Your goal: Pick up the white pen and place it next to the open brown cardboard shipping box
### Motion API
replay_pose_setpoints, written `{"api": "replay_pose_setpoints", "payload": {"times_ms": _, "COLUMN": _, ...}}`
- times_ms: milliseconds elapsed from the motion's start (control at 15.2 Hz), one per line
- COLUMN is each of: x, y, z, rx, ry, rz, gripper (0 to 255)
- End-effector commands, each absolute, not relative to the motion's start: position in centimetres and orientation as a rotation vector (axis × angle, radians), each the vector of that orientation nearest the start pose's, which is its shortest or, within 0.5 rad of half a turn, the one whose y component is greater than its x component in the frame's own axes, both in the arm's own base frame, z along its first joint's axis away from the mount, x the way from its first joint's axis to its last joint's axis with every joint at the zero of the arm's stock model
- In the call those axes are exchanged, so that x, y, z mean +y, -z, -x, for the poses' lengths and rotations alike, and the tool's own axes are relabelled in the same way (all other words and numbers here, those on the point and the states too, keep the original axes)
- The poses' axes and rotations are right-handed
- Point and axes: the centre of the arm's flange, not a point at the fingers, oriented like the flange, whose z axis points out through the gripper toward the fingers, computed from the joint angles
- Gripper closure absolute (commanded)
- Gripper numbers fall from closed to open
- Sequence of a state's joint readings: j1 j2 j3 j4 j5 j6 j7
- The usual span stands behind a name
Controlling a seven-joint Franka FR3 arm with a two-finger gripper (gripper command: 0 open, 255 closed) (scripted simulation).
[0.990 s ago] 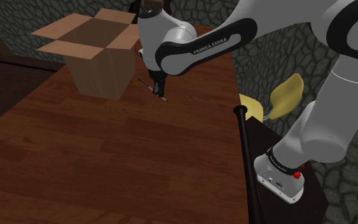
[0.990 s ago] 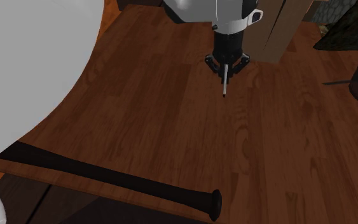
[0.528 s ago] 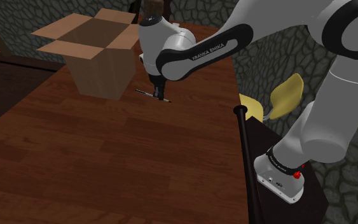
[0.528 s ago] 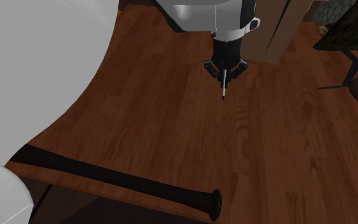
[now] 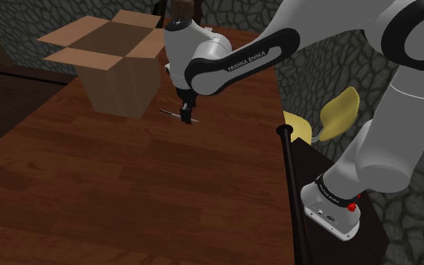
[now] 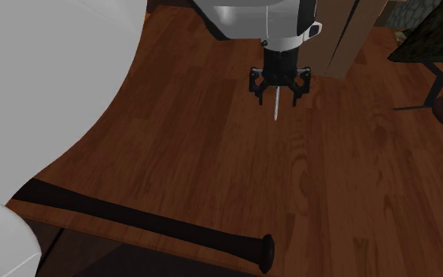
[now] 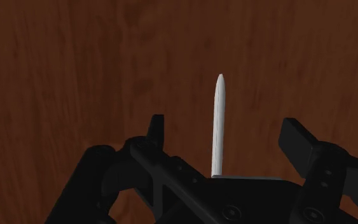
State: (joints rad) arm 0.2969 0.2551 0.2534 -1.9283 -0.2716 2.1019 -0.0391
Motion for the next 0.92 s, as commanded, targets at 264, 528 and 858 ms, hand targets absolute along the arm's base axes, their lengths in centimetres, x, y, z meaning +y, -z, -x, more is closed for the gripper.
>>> {"api": "replay_pose_setpoints", "payload": {"times_ms": 264, "x": 30.5, "y": -39.5, "z": -52.1, "rx": -1.185, "ry": -0.041, "rz": 3.1, "gripper": 0}}
{"api": "replay_pose_setpoints", "payload": {"times_ms": 528, "x": 30.7, "y": -40.5, "z": -52.0, "rx": -1.185, "ry": -0.041, "rz": 3.1, "gripper": 0}}
{"api": "replay_pose_setpoints", "payload": {"times_ms": 858, "x": 30.7, "y": -40.5, "z": -52.0, "rx": -1.185, "ry": -0.041, "rz": 3.1, "gripper": 0}}
